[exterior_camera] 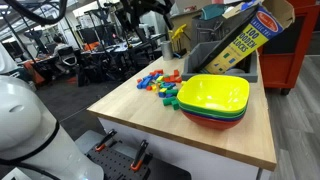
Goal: Pick up the green cylindrical block and move it a little forward on the table, pick up the green square block and move it a little forward on the table
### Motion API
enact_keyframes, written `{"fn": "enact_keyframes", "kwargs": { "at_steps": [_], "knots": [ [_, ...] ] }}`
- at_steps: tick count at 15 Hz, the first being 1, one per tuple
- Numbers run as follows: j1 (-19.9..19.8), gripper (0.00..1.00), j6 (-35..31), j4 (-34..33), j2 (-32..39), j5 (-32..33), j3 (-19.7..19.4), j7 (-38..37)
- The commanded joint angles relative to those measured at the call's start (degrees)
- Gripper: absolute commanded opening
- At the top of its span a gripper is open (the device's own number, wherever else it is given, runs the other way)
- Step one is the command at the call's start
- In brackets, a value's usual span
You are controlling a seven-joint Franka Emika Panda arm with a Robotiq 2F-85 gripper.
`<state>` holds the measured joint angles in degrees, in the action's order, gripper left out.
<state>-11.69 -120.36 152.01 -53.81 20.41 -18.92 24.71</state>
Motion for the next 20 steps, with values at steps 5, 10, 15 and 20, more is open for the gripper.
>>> {"fn": "enact_keyframes", "kwargs": {
  "at_steps": [5,10,15,20],
  "knots": [
    [0.09,1.00,0.22,-0.17,0.01,-0.02,0.01,-0.03],
    [0.67,1.00,-0.04,-0.24,0.39,-0.49,-0.24,0.22],
    [3.01,1.00,-1.28,-0.45,2.67,-2.18,1.39,-1.80],
    [5.84,1.00,-2.09,-0.17,4.33,-5.33,3.80,-4.33]
  ]
}}
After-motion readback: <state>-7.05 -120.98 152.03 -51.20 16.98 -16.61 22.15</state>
